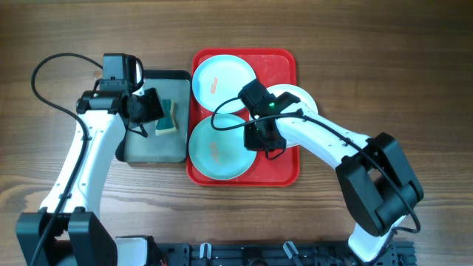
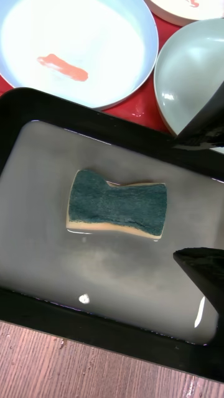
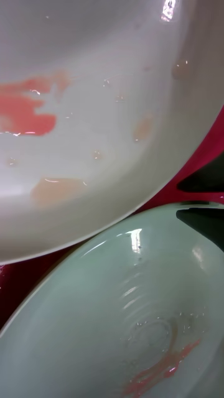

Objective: Clean dirty plates on tray and stack at the side
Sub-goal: 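Grasp the green-yellow sponge with the left gripper and lift it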

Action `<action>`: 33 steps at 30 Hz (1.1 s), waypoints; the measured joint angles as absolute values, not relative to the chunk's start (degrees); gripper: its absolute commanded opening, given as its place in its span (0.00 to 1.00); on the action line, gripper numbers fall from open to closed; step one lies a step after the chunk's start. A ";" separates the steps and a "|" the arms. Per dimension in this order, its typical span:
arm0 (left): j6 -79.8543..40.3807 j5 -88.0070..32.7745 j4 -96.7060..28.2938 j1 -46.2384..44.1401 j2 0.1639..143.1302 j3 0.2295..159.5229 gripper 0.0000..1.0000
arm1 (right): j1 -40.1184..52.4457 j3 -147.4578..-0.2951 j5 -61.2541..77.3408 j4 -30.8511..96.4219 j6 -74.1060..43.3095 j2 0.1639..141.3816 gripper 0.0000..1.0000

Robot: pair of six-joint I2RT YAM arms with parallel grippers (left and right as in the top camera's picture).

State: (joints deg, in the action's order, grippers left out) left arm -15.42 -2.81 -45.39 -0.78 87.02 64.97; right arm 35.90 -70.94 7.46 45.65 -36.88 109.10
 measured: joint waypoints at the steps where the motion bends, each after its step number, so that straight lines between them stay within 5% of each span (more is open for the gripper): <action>1: -15.42 -2.81 -45.39 -0.78 87.02 64.97 0.47 | 35.90 -70.94 7.46 45.45 -37.21 109.10 0.06; 26: -15.42 -2.81 -27.97 -0.78 87.29 53.30 0.46 | 35.90 -70.78 7.46 43.38 -38.39 109.10 0.04; 33: -14.79 -2.81 -22.59 -0.78 92.38 52.88 0.53 | 35.90 -70.70 7.46 43.33 -38.39 109.10 0.04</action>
State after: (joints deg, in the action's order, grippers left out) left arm -14.79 -2.81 -22.59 -0.78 92.38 52.88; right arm 35.90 -70.70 7.46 43.33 -38.39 109.10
